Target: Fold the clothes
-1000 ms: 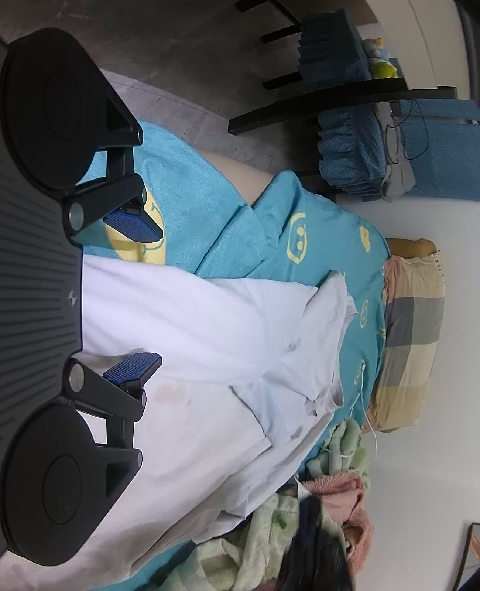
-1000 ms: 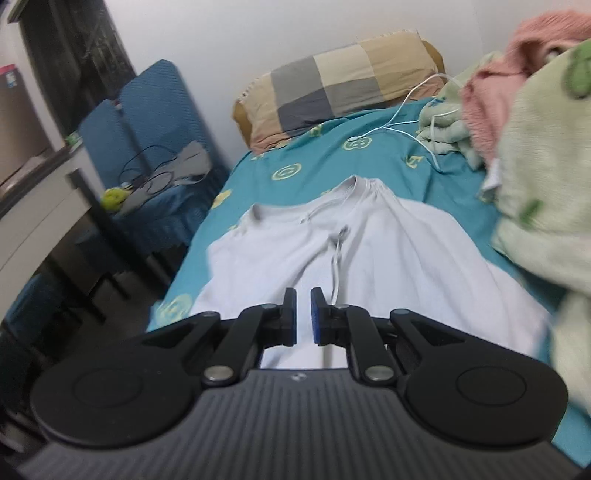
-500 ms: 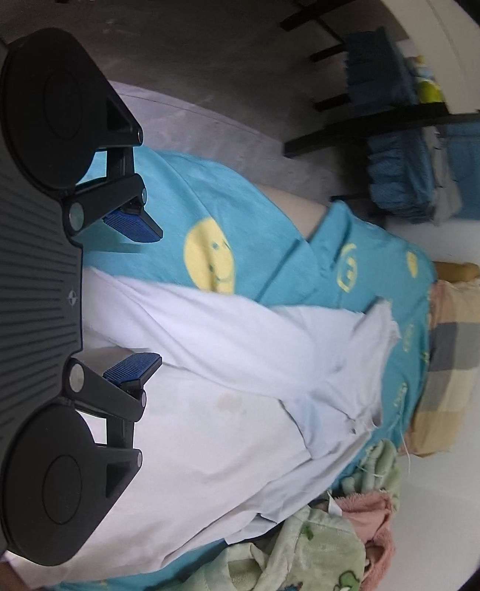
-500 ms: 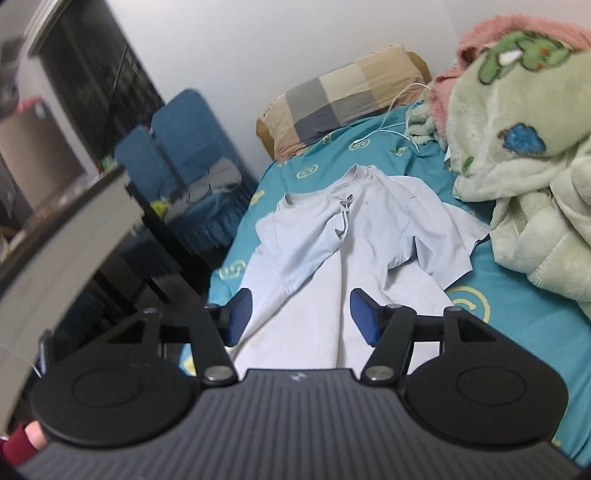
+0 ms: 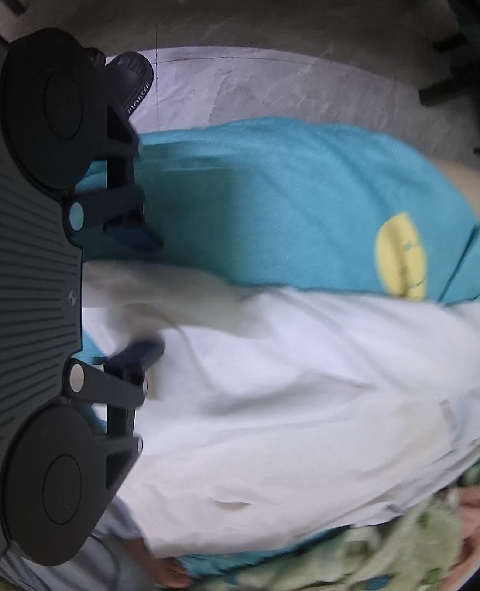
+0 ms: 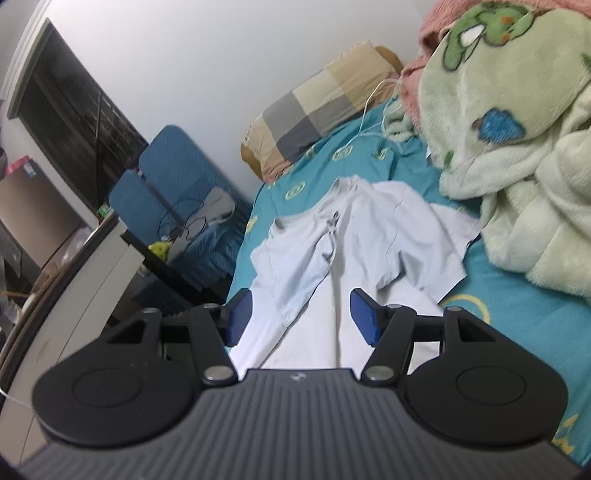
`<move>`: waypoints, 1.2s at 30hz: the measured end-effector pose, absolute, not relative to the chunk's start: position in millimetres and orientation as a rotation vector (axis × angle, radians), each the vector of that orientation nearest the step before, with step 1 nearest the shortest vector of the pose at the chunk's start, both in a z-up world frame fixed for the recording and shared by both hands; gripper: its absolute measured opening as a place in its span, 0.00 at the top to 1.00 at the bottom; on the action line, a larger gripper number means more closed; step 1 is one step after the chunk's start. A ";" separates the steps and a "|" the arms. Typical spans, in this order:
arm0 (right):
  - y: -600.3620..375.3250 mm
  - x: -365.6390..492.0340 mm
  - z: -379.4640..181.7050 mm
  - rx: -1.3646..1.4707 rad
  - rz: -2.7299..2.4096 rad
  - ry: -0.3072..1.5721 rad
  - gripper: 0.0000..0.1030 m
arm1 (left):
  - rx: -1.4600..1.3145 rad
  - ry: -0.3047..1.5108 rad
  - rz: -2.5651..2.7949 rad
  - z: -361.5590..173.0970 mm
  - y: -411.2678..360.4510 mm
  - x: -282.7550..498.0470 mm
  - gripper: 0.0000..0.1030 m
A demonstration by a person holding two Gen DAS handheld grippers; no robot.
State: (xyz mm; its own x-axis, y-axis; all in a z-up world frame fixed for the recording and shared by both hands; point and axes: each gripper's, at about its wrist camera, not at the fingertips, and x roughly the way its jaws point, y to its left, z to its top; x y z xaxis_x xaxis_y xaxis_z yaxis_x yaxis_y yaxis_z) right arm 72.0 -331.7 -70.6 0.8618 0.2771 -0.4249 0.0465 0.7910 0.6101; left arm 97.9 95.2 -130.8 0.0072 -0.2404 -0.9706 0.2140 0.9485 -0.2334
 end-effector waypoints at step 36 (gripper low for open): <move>-424.0 70.4 -90.5 0.845 0.014 0.537 0.45 | 0.175 1.057 -0.442 -44.7 -56.5 39.5 0.24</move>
